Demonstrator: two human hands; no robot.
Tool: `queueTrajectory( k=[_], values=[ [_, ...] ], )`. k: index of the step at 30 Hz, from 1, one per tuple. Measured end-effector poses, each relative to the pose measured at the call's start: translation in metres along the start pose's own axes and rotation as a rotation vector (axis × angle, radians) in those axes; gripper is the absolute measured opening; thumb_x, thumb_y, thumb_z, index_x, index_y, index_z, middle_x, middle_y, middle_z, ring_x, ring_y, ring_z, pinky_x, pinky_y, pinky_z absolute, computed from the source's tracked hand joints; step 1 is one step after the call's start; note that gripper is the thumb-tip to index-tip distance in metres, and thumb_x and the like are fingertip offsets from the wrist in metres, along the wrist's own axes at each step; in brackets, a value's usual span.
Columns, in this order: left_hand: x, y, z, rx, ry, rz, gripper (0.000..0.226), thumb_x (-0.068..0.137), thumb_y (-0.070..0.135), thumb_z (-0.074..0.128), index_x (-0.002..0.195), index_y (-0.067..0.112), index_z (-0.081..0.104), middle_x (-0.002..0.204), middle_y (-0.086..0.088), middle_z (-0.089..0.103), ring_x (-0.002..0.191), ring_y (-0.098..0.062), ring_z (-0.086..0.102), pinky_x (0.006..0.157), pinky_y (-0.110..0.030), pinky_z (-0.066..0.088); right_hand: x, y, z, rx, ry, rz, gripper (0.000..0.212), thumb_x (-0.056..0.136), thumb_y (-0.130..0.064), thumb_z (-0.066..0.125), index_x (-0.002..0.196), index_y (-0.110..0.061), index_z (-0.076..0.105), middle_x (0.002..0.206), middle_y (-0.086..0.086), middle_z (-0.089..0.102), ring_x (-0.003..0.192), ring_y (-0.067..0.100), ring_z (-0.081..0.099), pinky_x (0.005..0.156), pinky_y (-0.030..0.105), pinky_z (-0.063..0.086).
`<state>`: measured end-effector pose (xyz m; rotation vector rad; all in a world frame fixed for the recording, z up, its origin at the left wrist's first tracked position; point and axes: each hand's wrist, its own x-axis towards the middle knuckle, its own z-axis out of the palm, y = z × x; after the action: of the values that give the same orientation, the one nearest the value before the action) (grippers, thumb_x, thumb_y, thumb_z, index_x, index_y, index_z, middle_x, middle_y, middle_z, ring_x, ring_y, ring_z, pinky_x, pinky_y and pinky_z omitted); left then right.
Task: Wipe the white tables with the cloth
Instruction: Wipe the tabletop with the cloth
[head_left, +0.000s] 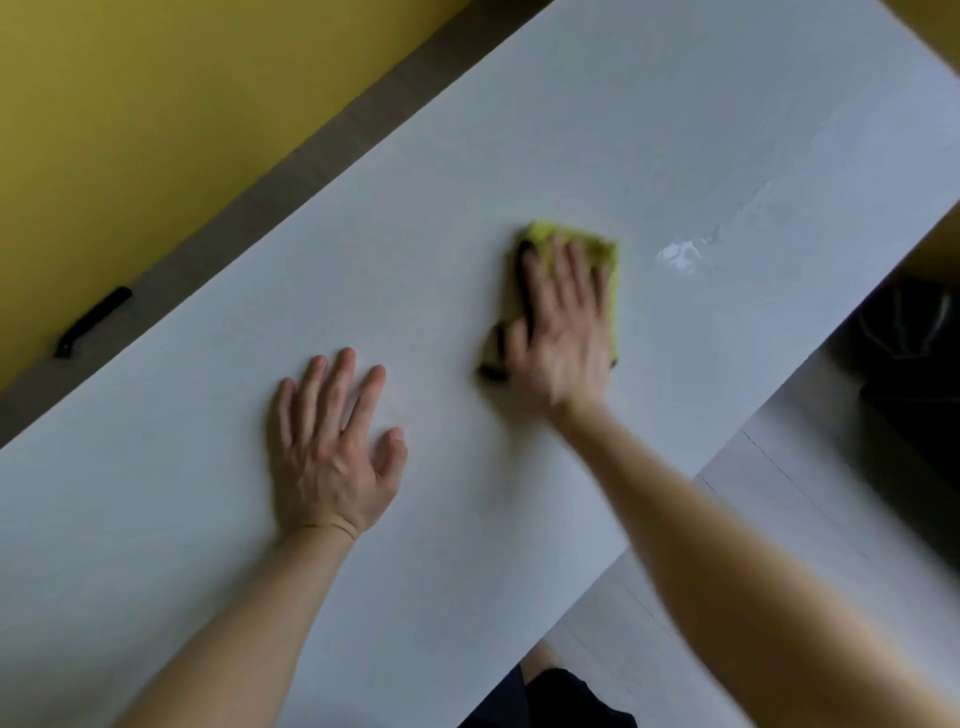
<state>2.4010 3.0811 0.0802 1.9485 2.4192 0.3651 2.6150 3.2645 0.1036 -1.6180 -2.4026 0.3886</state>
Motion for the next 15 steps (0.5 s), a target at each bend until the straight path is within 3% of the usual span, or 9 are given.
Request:
queueTrajectory(
  k=[3,6,8,11,15],
  values=[
    [0.002,-0.001,-0.001,0.012,-0.012,0.010,0.069,0.094,0.039,0.065,0.161,0.023,0.052,0.175,-0.007,0.035,0.162,-0.035,0.032,0.129,-0.065,0.024,-0.103,-0.063,0.013,0.100,-0.229,-0.367,0.081,0.096,-0.039,0.059,0.169,-0.013,0.036,0.180,0.011,0.022,0.169,0.031,0.011,0.134,0.061,0.015],
    [0.001,0.000,-0.001,0.015,-0.010,0.004,0.067,0.096,0.040,0.062,0.160,0.023,0.053,0.176,-0.007,0.034,0.163,-0.035,0.031,0.129,-0.064,0.023,-0.100,-0.026,0.007,0.072,-0.284,-0.606,0.076,0.102,-0.041,0.053,0.170,-0.015,0.034,0.180,0.009,0.022,0.169,0.030,0.012,0.136,0.057,0.013],
    [0.002,-0.001,0.000,0.006,0.005,0.006,0.065,0.098,0.041,0.062,0.160,0.022,0.054,0.175,-0.007,0.035,0.163,-0.034,0.031,0.129,-0.064,0.023,-0.063,0.021,-0.004,0.037,-0.191,-0.495,0.075,0.100,-0.044,0.052,0.167,-0.011,0.041,0.176,0.014,0.030,0.167,0.035,0.020,0.134,0.060,0.017],
    [0.001,-0.001,0.002,0.007,0.012,0.000,0.064,0.099,0.043,0.060,0.160,0.023,0.054,0.175,-0.006,0.035,0.163,-0.034,0.031,0.129,-0.063,0.023,-0.011,0.085,-0.026,-0.059,-0.054,-0.142,0.080,0.093,-0.043,0.061,0.163,-0.007,0.044,0.174,0.019,0.033,0.166,0.039,0.022,0.135,0.059,0.014],
    [0.002,-0.001,0.003,0.019,0.014,-0.001,0.064,0.101,0.047,0.057,0.160,0.024,0.053,0.176,-0.006,0.035,0.163,-0.033,0.030,0.130,-0.063,0.022,-0.002,0.086,-0.027,-0.088,0.016,-0.035,0.081,0.090,-0.039,0.061,0.163,-0.009,0.044,0.176,0.017,0.031,0.167,0.034,0.021,0.136,0.056,0.010]
  ],
)
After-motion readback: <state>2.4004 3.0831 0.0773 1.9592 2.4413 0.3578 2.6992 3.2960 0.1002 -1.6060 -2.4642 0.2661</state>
